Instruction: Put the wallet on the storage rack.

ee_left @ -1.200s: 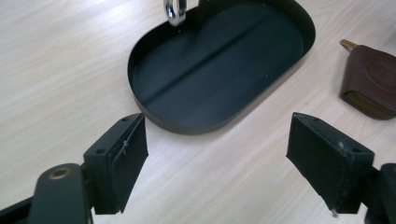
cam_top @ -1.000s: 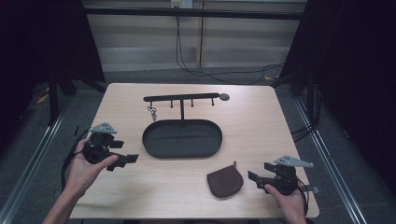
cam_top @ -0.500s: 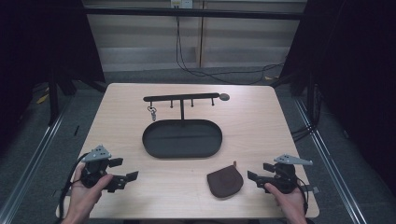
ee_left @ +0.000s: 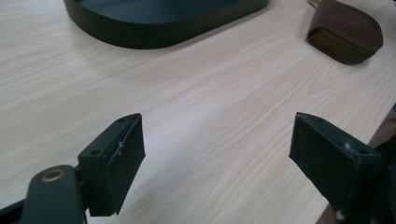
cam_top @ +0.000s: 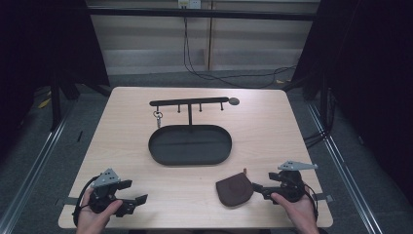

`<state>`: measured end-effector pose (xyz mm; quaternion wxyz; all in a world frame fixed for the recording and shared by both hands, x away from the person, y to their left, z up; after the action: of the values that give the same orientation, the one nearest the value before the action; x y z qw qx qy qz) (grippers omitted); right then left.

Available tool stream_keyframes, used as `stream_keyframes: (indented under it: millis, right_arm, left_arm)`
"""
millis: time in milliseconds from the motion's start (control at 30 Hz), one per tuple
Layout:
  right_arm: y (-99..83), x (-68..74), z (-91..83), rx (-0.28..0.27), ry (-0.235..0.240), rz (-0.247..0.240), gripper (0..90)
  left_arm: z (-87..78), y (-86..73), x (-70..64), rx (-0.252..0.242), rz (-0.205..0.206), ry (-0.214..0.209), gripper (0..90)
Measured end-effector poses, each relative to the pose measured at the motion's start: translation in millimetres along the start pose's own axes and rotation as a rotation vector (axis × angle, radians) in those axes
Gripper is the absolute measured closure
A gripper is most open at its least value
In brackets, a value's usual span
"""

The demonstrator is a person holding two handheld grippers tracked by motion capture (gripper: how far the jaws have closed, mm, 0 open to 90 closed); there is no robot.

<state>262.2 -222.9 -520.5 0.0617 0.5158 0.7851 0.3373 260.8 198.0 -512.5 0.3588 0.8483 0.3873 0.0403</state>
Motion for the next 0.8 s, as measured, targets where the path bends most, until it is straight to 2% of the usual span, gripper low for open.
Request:
stream_keyframes:
  millis: [100, 133, 200, 333, 367, 433, 567, 600, 633, 733, 800]
  right_arm:
    - [-0.5, 3.8, 2.0, 0.024, 0.011, -0.014, 17.1]
    - [-0.3, 7.6, 4.4, 0.053, 0.022, -0.029, 17.1]
    - [0.2, 9.2, 5.9, 0.066, 0.025, -0.039, 17.1]
    - [1.4, 15.7, 12.0, 0.137, 0.044, -0.078, 17.1]
    - [1.5, 20.3, 14.2, 0.174, 0.057, -0.093, 17.1]
    - [3.1, 23.7, 15.9, 0.196, 0.060, -0.111, 17.1]
    - [7.2, 26.6, 18.1, 0.220, 0.059, -0.111, 17.4]
    - [9.2, 27.9, 20.8, 0.247, 0.063, -0.122, 17.5]
    - [9.2, 27.9, 20.8, 0.247, 0.063, -0.122, 17.5]
    - [12.9, 29.3, 25.6, 0.315, 0.068, -0.114, 18.3]
    - [14.3, 29.4, 27.2, 0.328, 0.067, -0.118, 18.2]
  left_arm:
    - [0.9, -2.6, -0.1, 0.010, 0.008, 0.000, 17.8]
    - [1.3, -2.3, 1.5, 0.008, -0.001, -0.002, 17.8]
    - [1.3, -1.6, 2.6, 0.006, -0.003, -0.001, 17.8]
    - [2.2, -2.0, 5.2, 0.012, -0.008, 0.004, 17.8]
    - [2.8, -2.2, 5.2, 0.015, -0.009, 0.003, 17.8]
    - [3.3, -2.3, 5.4, 0.018, -0.005, 0.003, 17.8]
    - [4.7, -2.4, 5.1, 0.027, -0.002, -0.006, 17.8]
    - [5.2, -2.2, 5.2, 0.027, 0.001, -0.007, 17.8]
    - [5.2, -2.2, 5.2, 0.027, 0.001, -0.007, 17.8]
    - [6.2, -2.5, 4.8, 0.036, 0.002, -0.008, 17.8]
    - [6.2, -2.5, 4.7, 0.036, 0.003, -0.009, 17.8]
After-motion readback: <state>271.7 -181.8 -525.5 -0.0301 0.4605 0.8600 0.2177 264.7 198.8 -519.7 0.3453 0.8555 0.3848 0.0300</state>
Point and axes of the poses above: each handheld gripper's, and its own axes: z roughly forward along the jaws, y roughly out of its top, x roughly to its left, the point moved 8 cm from there along z, roughly forward along the jaws, and after that the axes turned 8 degrees about x, right-handed, at the moved point
